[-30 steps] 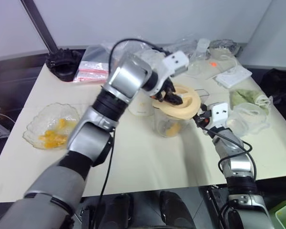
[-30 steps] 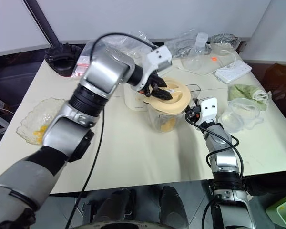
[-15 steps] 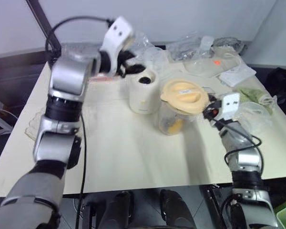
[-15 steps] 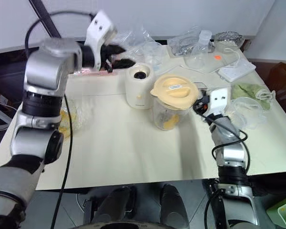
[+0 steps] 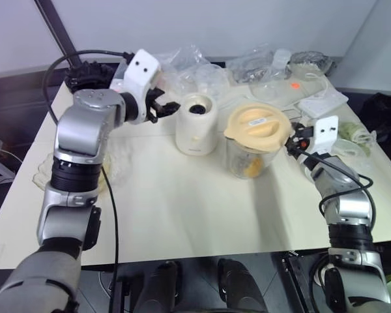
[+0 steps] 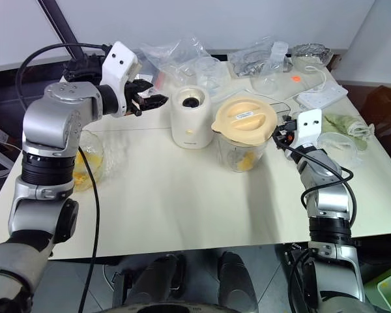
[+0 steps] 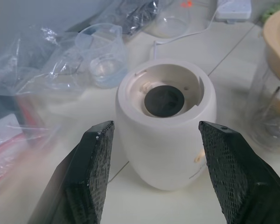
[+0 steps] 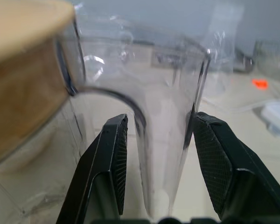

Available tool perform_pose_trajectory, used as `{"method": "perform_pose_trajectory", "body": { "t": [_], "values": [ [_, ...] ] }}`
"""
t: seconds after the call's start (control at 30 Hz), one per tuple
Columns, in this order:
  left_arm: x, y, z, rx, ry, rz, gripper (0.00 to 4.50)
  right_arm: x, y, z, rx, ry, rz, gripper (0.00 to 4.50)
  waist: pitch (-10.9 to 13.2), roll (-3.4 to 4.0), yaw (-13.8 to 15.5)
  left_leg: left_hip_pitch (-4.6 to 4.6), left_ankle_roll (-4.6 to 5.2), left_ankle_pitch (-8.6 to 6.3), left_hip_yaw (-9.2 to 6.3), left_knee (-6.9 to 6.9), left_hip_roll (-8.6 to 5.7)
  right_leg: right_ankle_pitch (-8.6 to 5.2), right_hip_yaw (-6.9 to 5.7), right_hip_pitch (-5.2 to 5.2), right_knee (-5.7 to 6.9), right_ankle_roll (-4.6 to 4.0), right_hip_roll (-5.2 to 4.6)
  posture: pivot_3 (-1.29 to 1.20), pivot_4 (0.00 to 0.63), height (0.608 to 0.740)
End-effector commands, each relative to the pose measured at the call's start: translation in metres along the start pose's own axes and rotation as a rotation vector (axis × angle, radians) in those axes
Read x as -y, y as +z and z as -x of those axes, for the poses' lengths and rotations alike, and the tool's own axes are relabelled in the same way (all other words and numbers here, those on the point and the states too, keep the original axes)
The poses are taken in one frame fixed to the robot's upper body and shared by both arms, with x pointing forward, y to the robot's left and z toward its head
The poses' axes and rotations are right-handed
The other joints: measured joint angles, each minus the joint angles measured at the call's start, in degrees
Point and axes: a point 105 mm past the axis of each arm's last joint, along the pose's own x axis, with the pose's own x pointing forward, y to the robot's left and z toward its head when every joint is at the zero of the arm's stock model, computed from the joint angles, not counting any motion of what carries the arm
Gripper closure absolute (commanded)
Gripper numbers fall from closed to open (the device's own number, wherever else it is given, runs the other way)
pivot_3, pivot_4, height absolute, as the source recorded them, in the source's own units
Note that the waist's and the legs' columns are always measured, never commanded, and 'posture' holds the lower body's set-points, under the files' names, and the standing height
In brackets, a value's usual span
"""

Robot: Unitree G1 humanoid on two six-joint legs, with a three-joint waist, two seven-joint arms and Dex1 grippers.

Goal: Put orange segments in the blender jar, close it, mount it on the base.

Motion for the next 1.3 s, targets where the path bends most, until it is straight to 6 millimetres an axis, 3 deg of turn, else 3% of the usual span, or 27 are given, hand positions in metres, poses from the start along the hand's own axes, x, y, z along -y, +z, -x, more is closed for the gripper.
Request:
{"method": "perform_pose_trajectory", "body": {
  "t": [0.03,0.3,0.43,0.8,0.87,0.93,1.07,1.3],
  "values": [
    [-0.005,0.008,0.006,0.033,0.026,-0.014,1.51,0.001,0.011,-0.003,0.048,-0.002,-0.017,2.29,0.00,0.00,0.03,0.00,0.00,0.00,0.00,0.01,0.01,0.00,0.00,0.00,0.02,0.00,0.01,0.00,0.150,0.740],
    [-0.001,0.007,0.004,0.029,0.013,-0.027,1.51,0.002,0.012,-0.003,0.055,-0.006,-0.024,2.29,0.00,0.00,0.10,0.00,-0.01,0.00,0.01,0.12,0.01,0.01,0.02,0.01,0.09,-0.01,0.03,0.00,0.150,0.740],
    [-0.001,0.006,0.003,0.026,0.014,-0.031,1.45,0.002,0.011,-0.002,0.055,-0.009,-0.033,3.61,0.00,0.00,0.03,-0.01,-0.01,0.00,0.01,0.18,0.01,0.02,0.02,0.02,0.11,-0.01,0.03,0.00,0.150,0.740],
    [0.003,0.003,0.010,0.008,-0.030,0.006,1.45,-0.003,0.021,-0.005,0.076,0.001,-0.042,3.64,0.00,0.00,-0.14,0.00,0.00,0.00,0.01,0.60,0.05,0.03,0.04,0.04,0.51,-0.04,0.09,0.00,0.150,0.740],
    [0.017,0.000,0.024,-0.016,-0.143,-0.006,1.45,-0.001,0.037,-0.007,0.108,-0.013,-0.059,3.64,0.04,0.02,-0.49,0.03,0.00,0.00,0.01,0.60,0.07,0.03,0.06,0.04,0.59,-0.05,0.10,0.00,0.150,0.740],
    [0.029,-0.001,0.051,-0.026,-0.276,-0.045,1.45,0.003,0.073,-0.013,0.169,-0.025,-0.060,3.64,0.16,0.09,-1.26,0.01,-0.01,0.00,0.02,0.60,0.09,0.02,0.09,-0.04,0.66,-0.07,0.12,0.00,0.150,0.740],
    [0.038,-0.005,0.084,-0.042,-0.399,-0.071,1.45,0.009,0.121,-0.023,0.226,-0.050,-0.049,3.64,0.39,0.23,-1.54,-0.09,-0.05,0.03,0.17,0.60,0.09,0.06,0.23,-0.25,0.71,-0.12,0.10,0.00,0.150,0.740],
    [0.023,-0.018,0.100,-0.064,-0.366,-0.074,1.45,0.011,0.179,-0.043,0.241,-0.081,0.069,3.64,0.44,0.14,-1.12,-0.07,-0.05,0.03,0.06,0.60,0.11,0.02,0.11,-0.13,0.63,-0.20,0.13,0.00,0.150,0.740]
  ]
}}
